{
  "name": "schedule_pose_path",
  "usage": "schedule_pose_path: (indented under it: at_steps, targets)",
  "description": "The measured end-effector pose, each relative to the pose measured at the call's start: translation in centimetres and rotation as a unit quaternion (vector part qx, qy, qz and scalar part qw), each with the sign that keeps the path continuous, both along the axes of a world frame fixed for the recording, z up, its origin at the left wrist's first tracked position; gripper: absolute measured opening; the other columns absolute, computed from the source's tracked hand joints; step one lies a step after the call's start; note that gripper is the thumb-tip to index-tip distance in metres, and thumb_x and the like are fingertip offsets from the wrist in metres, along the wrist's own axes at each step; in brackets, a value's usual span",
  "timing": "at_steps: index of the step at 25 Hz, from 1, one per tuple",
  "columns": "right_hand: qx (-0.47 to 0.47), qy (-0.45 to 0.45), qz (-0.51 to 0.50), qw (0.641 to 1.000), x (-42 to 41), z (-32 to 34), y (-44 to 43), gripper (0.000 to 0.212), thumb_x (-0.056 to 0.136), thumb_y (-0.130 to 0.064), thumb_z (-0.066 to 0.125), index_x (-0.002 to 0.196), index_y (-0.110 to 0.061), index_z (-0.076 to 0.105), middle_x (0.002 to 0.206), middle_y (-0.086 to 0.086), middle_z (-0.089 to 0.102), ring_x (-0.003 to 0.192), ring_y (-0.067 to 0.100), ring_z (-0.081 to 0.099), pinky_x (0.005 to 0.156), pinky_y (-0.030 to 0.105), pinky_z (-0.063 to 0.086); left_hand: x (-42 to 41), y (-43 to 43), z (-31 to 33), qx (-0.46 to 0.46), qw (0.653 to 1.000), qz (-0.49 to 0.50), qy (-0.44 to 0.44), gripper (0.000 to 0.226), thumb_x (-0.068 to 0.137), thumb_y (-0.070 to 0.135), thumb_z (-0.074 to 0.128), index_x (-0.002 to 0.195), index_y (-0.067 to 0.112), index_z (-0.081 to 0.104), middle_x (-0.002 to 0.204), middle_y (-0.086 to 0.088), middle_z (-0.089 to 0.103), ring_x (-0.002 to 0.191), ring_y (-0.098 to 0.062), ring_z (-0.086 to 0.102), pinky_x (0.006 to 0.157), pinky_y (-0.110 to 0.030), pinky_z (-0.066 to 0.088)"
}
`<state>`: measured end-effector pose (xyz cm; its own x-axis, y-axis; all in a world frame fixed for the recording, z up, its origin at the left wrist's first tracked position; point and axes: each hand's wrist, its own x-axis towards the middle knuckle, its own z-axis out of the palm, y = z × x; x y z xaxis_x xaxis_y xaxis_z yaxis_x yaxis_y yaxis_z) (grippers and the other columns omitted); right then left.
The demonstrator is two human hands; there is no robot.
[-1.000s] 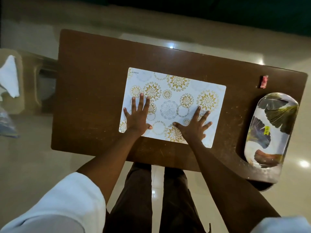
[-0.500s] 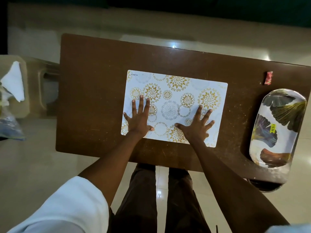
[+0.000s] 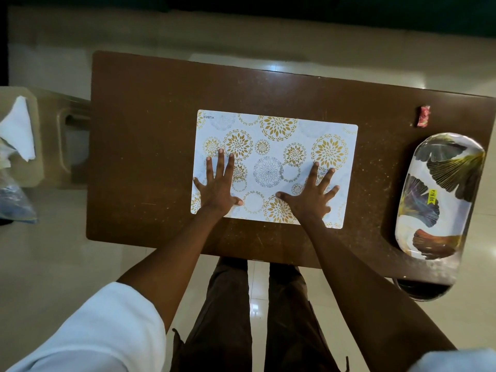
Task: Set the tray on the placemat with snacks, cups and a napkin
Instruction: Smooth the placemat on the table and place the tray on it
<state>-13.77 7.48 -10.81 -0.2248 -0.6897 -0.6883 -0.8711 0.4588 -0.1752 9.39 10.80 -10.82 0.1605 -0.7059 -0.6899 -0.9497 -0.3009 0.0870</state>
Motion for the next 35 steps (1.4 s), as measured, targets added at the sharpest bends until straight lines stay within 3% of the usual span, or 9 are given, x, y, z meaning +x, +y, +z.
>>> schedule_pose_path:
  at_steps: [28,35]
  targets:
    - [-0.013,0.003,-0.015,1.000,-0.5,-0.5,0.7,0.136,0.064,-0.080,0.076,0.163,-0.040,-0.008,0.171,0.000,-0.025,0.157,0.049,-0.011,0.112,0.079,0.022,-0.1,-0.2,0.1,0.001,1.000,-0.010,-0.010,0.135,0.071,0.069,0.079,0.165,0.032,-0.011,0.172,-0.001,-0.025,0.161,-0.035,-0.016,0.119,-0.077,0.017]
    - [-0.015,-0.004,-0.014,1.000,-1.4,-0.6,0.4,0.134,0.064,-0.085,0.071,0.162,-0.040,-0.009,0.171,0.000,-0.025,0.158,0.046,-0.010,0.115,0.078,0.015,-0.4,-0.4,0.2,-0.003,1.000,-0.023,-0.007,0.135,0.070,0.072,0.077,0.165,0.031,-0.011,0.172,-0.001,-0.023,0.161,-0.035,-0.015,0.120,-0.076,0.014]
